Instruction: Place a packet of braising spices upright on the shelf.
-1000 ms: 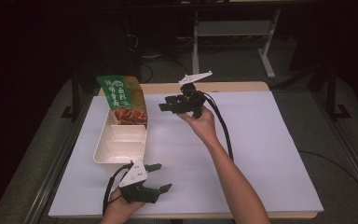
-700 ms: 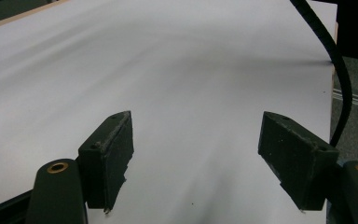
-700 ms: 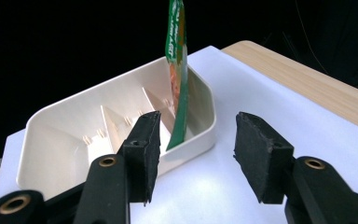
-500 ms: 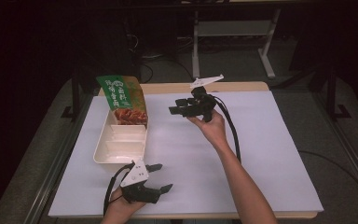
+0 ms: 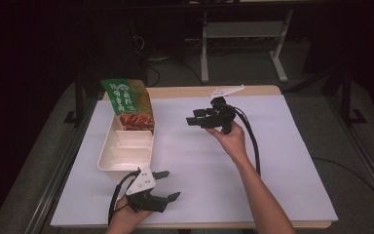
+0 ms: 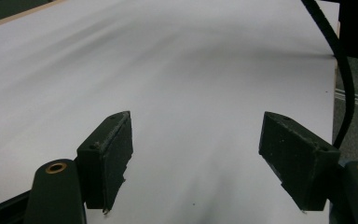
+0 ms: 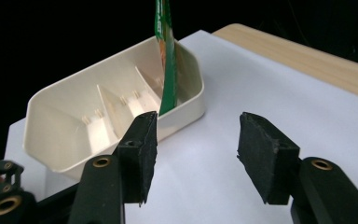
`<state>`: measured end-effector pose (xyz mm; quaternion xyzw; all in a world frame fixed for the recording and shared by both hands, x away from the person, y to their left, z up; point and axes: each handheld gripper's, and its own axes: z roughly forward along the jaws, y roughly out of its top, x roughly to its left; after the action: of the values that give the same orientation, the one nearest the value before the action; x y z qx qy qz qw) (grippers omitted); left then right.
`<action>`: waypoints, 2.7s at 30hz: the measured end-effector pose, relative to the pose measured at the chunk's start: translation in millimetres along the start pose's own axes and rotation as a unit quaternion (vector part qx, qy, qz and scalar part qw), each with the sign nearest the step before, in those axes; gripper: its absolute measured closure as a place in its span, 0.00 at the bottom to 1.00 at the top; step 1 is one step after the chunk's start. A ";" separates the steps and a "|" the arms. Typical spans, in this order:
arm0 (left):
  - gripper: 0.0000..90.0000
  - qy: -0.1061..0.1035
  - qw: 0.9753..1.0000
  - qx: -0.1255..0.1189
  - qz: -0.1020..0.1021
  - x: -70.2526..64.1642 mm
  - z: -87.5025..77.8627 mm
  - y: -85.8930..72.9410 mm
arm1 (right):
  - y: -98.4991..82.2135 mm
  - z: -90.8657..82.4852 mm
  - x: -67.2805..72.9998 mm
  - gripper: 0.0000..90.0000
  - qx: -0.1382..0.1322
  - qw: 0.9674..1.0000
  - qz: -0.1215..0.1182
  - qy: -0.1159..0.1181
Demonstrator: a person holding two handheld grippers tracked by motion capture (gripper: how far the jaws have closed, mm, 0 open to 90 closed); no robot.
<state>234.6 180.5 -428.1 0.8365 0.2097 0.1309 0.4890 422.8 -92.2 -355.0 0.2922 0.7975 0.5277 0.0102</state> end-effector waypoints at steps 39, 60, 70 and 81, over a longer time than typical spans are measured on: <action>0.27 0.006 1.000 0.005 -0.003 1.2 1.6 0.2 | -62.1 -49.3 -4.5 0.45 0.014 0.999 0.032 -0.017; 0.26 0.005 1.000 0.005 -0.001 1.0 2.1 0.9 | -92.4 -70.9 0.5 0.40 0.026 0.998 0.047 -0.028; 0.25 0.006 1.000 0.009 -0.004 0.8 4.0 1.0 | -108.5 -86.9 0.6 0.40 0.026 0.998 0.053 -0.038; 0.25 0.005 1.000 0.010 -0.005 0.6 5.1 0.8 | -120.3 -98.0 4.9 0.38 0.029 0.997 0.055 -0.038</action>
<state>237.5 176.6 -429.8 0.8396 0.2174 0.1308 0.4803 332.1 -204.6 -412.1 0.3559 0.7943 0.4924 0.0029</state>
